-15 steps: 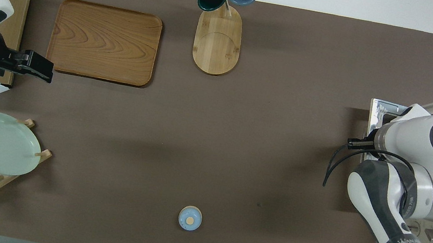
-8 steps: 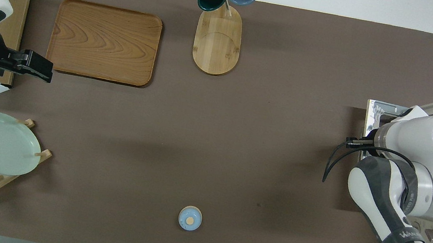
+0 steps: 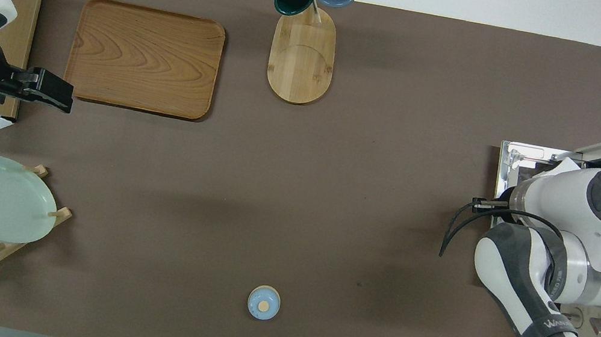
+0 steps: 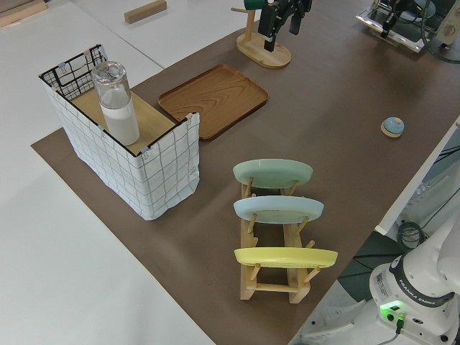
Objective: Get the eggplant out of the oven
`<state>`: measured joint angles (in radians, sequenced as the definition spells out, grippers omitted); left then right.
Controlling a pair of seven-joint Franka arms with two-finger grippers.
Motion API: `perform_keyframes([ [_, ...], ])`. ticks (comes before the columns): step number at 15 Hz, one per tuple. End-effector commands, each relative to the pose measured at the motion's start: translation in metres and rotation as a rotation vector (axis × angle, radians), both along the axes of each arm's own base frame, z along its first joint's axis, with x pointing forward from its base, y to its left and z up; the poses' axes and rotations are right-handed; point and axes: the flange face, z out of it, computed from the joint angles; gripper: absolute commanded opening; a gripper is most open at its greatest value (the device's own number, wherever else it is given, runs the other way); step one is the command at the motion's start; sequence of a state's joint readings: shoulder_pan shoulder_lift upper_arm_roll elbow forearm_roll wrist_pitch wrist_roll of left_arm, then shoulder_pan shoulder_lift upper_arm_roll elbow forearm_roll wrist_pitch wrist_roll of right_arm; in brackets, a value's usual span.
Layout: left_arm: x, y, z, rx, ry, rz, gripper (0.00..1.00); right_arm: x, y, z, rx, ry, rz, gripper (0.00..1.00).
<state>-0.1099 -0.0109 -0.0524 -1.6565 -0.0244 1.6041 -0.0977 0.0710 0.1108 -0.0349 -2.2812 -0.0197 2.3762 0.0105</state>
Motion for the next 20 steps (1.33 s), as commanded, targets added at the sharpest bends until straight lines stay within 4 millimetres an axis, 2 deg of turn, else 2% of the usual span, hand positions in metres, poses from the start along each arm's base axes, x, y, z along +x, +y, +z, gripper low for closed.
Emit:
perform_keyframes([
  [1, -0.003, 0.006, 0.004, 0.019, -0.025, 0.005, 1.00, -0.005, 0.010, 0.007, 0.009, -0.016, -0.010, 0.00],
  [2, -0.002, 0.006, 0.004, 0.018, -0.028, 0.005, 1.00, 0.002, 0.025, 0.015, 0.011, -0.025, 0.016, 0.00],
  [5, -0.001, 0.006, 0.003, 0.018, -0.031, 0.007, 1.00, 0.021, 0.031, 0.046, 0.008, -0.008, 0.024, 0.00],
  [7, -0.001, 0.006, 0.003, 0.018, -0.031, 0.007, 1.00, 0.025, 0.027, 0.074, -0.016, 0.024, 0.034, 0.43],
  [8, -0.001, 0.006, 0.003, 0.018, -0.031, 0.008, 1.00, 0.026, 0.017, 0.093, -0.043, 0.033, 0.036, 0.55],
  [9, -0.001, 0.006, 0.004, 0.016, -0.034, 0.008, 1.00, 0.026, 0.007, 0.103, -0.083, 0.056, 0.041, 0.57],
  [11, -0.001, 0.006, 0.004, 0.015, -0.035, 0.007, 1.00, 0.026, -0.015, 0.109, -0.165, 0.055, 0.055, 0.57],
  [13, 0.000, 0.005, 0.003, 0.015, -0.040, 0.005, 1.00, 0.020, -0.037, 0.101, -0.167, 0.065, 0.044, 0.57],
  [15, 0.000, 0.004, 0.003, 0.015, -0.040, 0.004, 1.00, 0.010, -0.042, 0.087, -0.157, 0.035, 0.090, 0.57],
  [17, -0.001, 0.004, 0.003, 0.013, -0.041, 0.004, 1.00, 0.000, -0.055, 0.072, -0.147, 0.003, 0.123, 0.56],
  [20, -0.001, 0.004, 0.002, 0.013, -0.042, 0.004, 1.00, -0.003, -0.057, 0.067, -0.144, 0.004, 0.127, 0.48],
])
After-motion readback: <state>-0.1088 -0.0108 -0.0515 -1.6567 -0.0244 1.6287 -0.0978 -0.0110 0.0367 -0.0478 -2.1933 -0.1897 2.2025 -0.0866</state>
